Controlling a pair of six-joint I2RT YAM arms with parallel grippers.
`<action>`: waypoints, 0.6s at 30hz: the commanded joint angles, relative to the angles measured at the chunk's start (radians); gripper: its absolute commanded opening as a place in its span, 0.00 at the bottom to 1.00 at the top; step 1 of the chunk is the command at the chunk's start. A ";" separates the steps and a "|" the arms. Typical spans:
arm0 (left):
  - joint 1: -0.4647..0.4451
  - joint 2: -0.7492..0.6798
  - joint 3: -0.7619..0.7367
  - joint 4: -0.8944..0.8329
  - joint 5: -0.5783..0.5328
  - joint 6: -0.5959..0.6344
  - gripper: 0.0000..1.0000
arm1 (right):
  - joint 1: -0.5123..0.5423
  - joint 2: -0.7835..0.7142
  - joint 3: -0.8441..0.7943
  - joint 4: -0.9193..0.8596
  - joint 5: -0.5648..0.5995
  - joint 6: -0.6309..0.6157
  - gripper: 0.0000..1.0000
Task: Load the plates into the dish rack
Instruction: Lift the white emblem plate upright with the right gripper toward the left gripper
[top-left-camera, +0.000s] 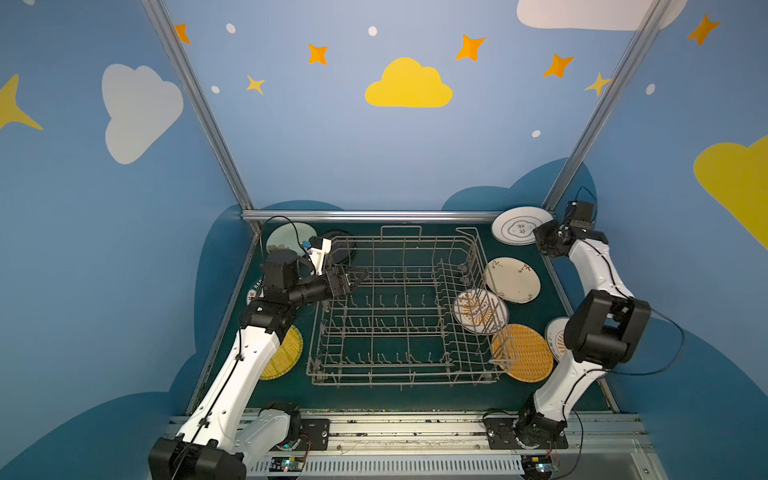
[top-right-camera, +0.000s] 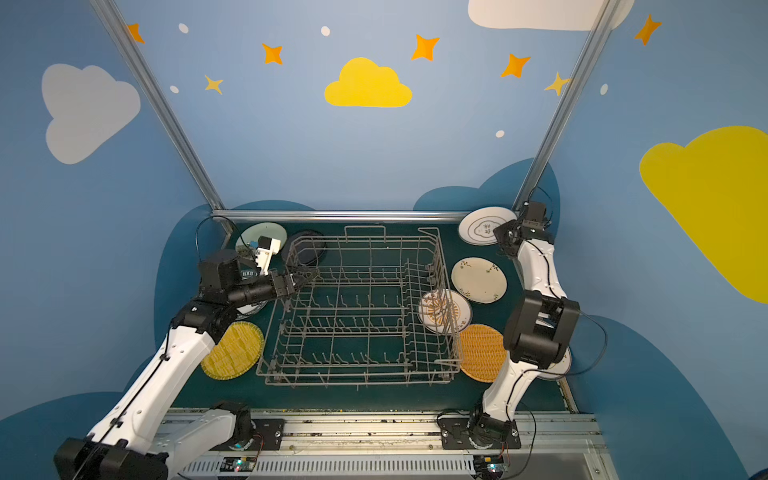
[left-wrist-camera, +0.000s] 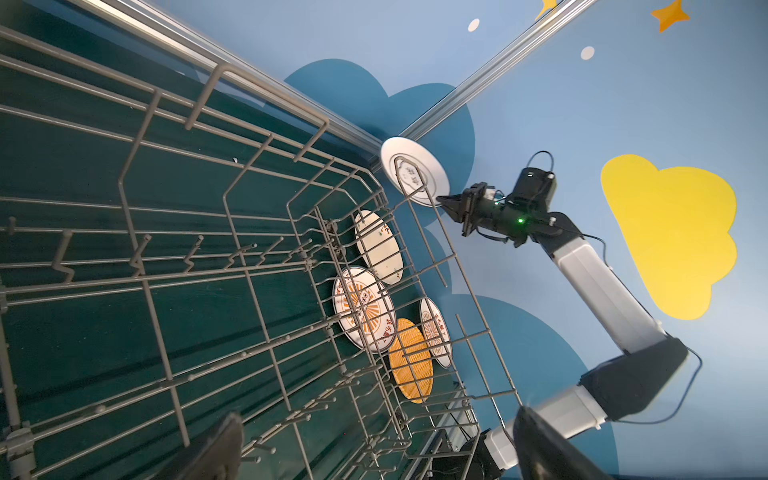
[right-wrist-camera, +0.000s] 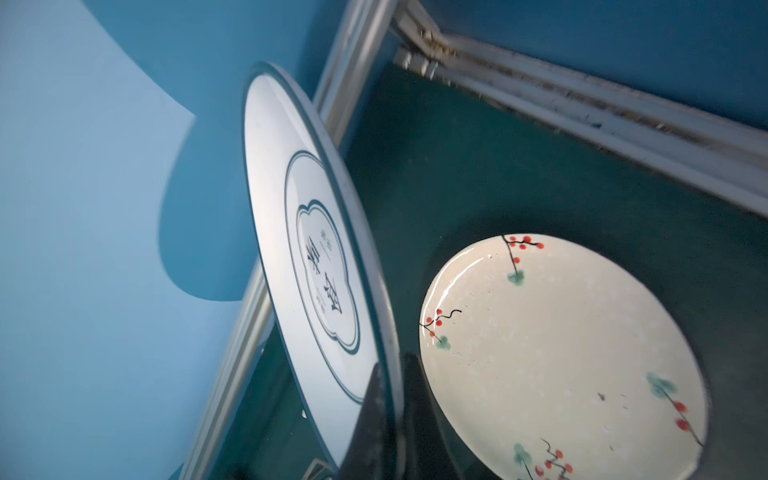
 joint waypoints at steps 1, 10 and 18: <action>0.003 -0.021 -0.006 0.023 -0.016 -0.009 1.00 | -0.004 -0.144 -0.068 0.052 0.096 0.009 0.00; 0.002 -0.044 -0.001 0.008 -0.057 -0.028 1.00 | 0.100 -0.442 -0.141 0.038 0.127 -0.069 0.00; 0.002 -0.057 0.001 0.012 -0.087 -0.044 1.00 | 0.264 -0.580 -0.153 -0.027 -0.068 -0.064 0.00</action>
